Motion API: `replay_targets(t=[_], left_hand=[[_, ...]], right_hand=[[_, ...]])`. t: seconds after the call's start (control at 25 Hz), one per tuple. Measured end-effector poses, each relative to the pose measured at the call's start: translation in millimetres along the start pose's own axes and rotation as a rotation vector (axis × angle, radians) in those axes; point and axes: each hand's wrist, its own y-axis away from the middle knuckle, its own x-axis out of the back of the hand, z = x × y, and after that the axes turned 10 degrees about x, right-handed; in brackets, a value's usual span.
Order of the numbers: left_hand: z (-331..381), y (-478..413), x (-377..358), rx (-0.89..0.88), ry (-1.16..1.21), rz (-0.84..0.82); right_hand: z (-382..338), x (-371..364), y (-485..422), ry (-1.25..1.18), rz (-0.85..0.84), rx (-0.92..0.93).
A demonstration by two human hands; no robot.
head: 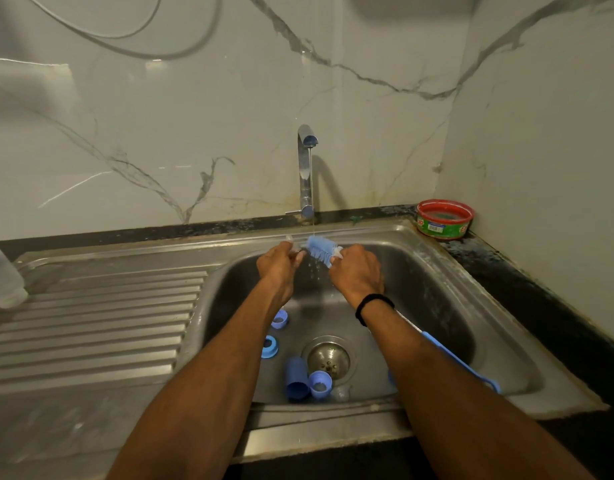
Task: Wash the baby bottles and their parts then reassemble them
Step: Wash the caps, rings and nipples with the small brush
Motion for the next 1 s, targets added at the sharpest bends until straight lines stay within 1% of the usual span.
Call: replay_targets(t=[0.08,0.16,0.4,0.56,0.68,0.76,0.88,0.92,0.96,1.0], left_hand=[[2.0,-0.2,1.4,0.048,0.018,-0.036],[3.8,1.7,1.5,0.077,0.022,-0.031],[10.6,-6.4,8.0,0.138,0.216,0.011],[9.5,-10.3,9.2,0.143,0.165,0.005],[6.9,-8.6,4.5,0.18,0.093,-0.084],[9.0,-7.3,1.8,0.194,0.073,-0.162],[9.3,-2.2,-3.0,0.195,0.063,-0.224],[7.2,-2.7,-3.9,0.191,0.039,-0.214],[3.8,-4.4,-3.8,0.189,0.005,-0.199],[0.6,-4.8,-3.6,0.189,-0.023,-0.193]], right_hand=[[-1.0,0.5,-1.0,-0.017,-0.003,0.015],[-4.9,-1.1,-0.5,-0.029,-0.018,0.047],[-2.9,3.3,-1.1,-0.003,-0.035,0.126],[-6.1,2.7,-1.6,0.141,-0.07,0.218],[-8.6,3.8,1.2,0.221,-0.035,0.244],[-7.5,3.9,0.1,0.167,-0.025,0.204],[-4.4,12.3,-8.7,-0.168,-0.038,-0.082],[-1.9,14.0,-10.4,-0.219,-0.045,-0.138],[-0.1,14.6,-9.9,-0.186,-0.07,-0.125],[-0.5,13.6,-7.6,-0.088,-0.091,-0.059]])
